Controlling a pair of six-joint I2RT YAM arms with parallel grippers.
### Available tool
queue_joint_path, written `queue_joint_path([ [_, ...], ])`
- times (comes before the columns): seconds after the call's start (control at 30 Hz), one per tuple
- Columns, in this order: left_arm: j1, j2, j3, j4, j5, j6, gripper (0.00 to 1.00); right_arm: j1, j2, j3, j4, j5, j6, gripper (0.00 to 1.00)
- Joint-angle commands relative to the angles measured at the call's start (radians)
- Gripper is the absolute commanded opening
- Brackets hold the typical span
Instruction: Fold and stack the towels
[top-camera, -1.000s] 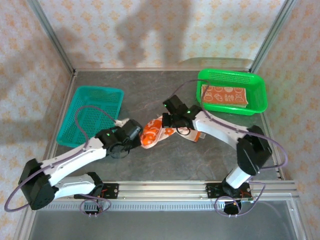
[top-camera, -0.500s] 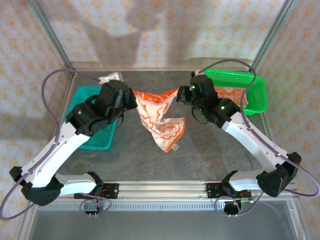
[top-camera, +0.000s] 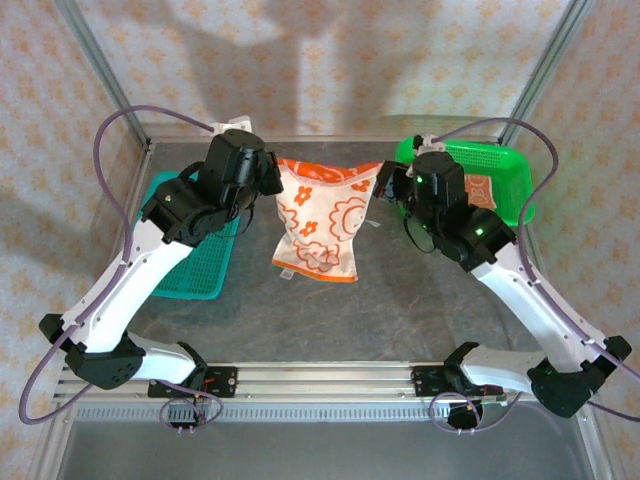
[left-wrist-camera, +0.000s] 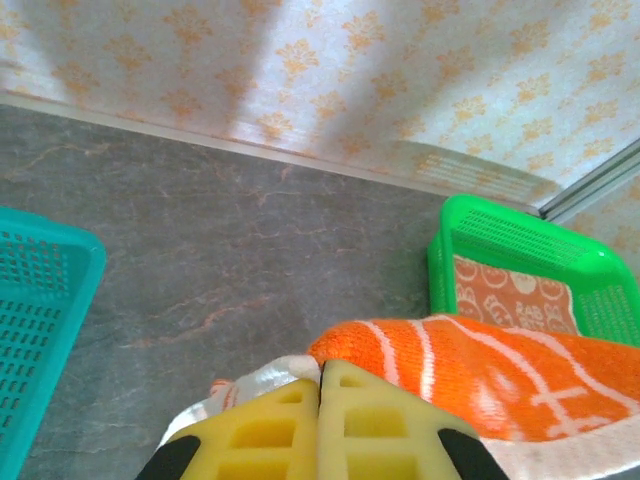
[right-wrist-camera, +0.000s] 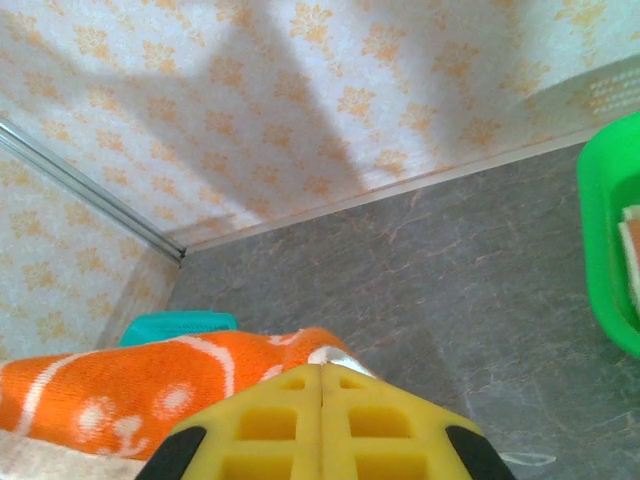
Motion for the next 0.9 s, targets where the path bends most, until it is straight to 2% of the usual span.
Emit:
queue_joint_path([
  [0.0, 0.025, 0.025, 0.059, -0.077, -0.079, 0.09, 0.0, -0.004, 0.002, 0.01, 0.027, 0.08, -0.051, 0.0],
  [0.17, 0.051, 0.058, 0.111, -0.128, -0.133, 0.129, 0.0, -0.005, 0.059, 0.071, 0.037, 0.15, -0.106, 0.0],
  [0.33, 0.05, 0.064, 0.179, -0.12, -0.078, 0.118, 0.0, -0.005, 0.12, 0.182, 0.038, 0.153, -0.154, 0.0],
  [0.43, 0.046, 0.054, 0.237, -0.13, -0.032, 0.099, 0.0, -0.006, 0.125, 0.254, 0.02, 0.113, -0.158, 0.0],
  [0.63, -0.038, -0.021, 0.254, -0.129, -0.039, 0.074, 0.0, -0.002, 0.066, 0.303, -0.039, -0.023, -0.13, 0.0],
  [0.87, -0.144, -0.114, 0.225, -0.166, -0.098, 0.018, 0.0, 0.095, -0.056, 0.306, -0.134, 0.018, -0.135, 0.0],
])
